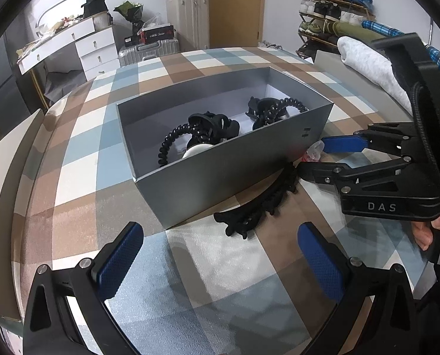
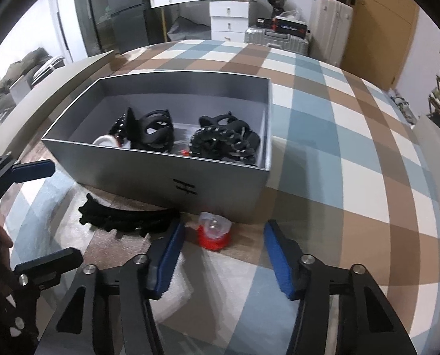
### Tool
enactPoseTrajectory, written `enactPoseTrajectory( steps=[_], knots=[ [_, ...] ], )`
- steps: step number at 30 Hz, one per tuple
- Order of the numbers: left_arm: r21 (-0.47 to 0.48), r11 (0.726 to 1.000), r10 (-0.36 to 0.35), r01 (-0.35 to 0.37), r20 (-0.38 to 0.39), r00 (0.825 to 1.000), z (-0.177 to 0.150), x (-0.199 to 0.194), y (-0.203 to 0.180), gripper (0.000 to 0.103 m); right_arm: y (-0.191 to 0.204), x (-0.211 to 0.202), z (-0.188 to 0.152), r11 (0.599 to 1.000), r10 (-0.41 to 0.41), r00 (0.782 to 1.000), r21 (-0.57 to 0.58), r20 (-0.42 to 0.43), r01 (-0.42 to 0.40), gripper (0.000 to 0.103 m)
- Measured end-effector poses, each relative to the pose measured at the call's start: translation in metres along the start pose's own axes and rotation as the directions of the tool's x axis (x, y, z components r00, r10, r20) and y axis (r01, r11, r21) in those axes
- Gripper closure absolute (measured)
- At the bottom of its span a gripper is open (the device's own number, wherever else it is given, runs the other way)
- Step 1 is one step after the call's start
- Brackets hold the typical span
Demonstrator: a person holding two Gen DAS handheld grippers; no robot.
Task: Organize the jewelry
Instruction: 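Lower the right gripper onto the red-capped clear item and close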
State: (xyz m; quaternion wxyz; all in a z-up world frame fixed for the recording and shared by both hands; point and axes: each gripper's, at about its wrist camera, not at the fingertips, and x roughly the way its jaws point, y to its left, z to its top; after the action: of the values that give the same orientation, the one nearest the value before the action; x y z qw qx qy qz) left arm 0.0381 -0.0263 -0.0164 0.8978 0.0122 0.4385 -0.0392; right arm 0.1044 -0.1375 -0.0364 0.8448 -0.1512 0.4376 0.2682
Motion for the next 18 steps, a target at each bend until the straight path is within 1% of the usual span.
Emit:
enactPoseTrajectory(
  steps=[7, 10, 11, 12, 14, 18],
  knots=[
    [-0.012, 1.000, 0.014, -0.014, -0.021, 1.000, -0.0003, 0.0059, 0.0004, 0.001, 0.0025, 0.0006, 0.0000, 1.000, 0.011, 1.000, -0.007, 0.003, -0.011, 0.054],
    [-0.015, 1.000, -0.007, 0.007, -0.015, 1.000, -0.0004, 0.0052, 0.0007, 0.001, 0.0026, 0.0002, -0.0001, 1.000, 0.018, 1.000, -0.008, 0.003, -0.018, 0.056],
    [-0.013, 1.000, -0.011, 0.011, -0.014, 1.000, -0.0004, 0.0051, 0.0000, 0.001, 0.0032, 0.0000, -0.0003, 1.000, 0.018, 1.000, -0.011, 0.004, -0.018, 0.061],
    [-0.009, 1.000, -0.012, 0.012, -0.015, 1.000, -0.0005, 0.0054, -0.0005, 0.001, 0.0036, -0.0002, -0.0002, 1.000, 0.017, 1.000, -0.012, 0.005, -0.017, 0.064],
    [-0.004, 1.000, -0.014, 0.014, -0.014, 1.000, -0.0004, 0.0051, -0.0017, 0.001, 0.0036, -0.0007, 0.0001, 1.000, 0.024, 1.000, -0.009, 0.010, -0.024, 0.078],
    [0.004, 1.000, -0.027, 0.027, -0.010, 1.000, -0.0007, 0.0055, -0.0031, 0.001, 0.0035, -0.0027, 0.0004, 0.999, 0.046, 0.999, -0.008, 0.017, -0.046, 0.085]
  ],
)
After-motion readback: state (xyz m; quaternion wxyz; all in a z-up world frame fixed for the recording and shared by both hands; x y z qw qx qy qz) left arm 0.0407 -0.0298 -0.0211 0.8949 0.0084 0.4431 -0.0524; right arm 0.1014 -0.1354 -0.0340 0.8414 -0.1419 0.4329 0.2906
